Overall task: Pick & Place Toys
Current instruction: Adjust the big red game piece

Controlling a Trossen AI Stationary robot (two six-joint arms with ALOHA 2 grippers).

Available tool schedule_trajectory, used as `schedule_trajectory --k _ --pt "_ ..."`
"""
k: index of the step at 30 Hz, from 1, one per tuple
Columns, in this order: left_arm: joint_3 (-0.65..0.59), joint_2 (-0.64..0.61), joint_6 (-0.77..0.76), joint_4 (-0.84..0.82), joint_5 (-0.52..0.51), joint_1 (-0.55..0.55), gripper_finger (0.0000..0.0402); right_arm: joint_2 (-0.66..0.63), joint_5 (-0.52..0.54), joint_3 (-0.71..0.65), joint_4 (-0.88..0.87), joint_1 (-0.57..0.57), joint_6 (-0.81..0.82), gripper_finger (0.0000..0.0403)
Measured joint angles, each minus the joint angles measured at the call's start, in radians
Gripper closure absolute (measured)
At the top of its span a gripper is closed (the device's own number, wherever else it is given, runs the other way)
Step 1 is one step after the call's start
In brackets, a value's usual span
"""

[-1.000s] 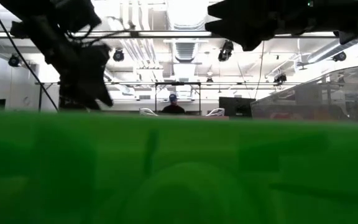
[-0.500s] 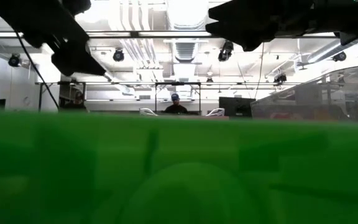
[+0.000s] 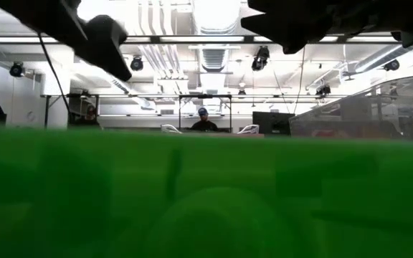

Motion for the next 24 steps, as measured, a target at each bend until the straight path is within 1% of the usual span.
schedule_trajectory --k 4,7,12,18,24 --pt "0.144 0.091 0.043 -0.114 0.001 -0.035 0.0028 0.000 0.000 0.000 -0.003 0.014 0.000 0.0121" --pt "0.236 0.145 0.044 -0.179 0.024 -0.051 0.0028 -0.001 0.002 0.000 -0.006 0.020 0.000 0.0121" --pt "0.343 0.219 0.025 -0.228 0.053 -0.083 0.0028 -0.001 0.005 0.000 -0.011 0.033 0.001 0.0121" --pt "0.404 0.287 -0.018 -0.238 0.060 -0.121 0.0028 -0.002 0.013 0.000 -0.017 0.069 0.020 0.0121" --pt "0.410 0.328 -0.064 -0.231 0.060 -0.159 0.0028 -0.002 0.042 0.000 -0.024 0.095 0.022 0.0121"
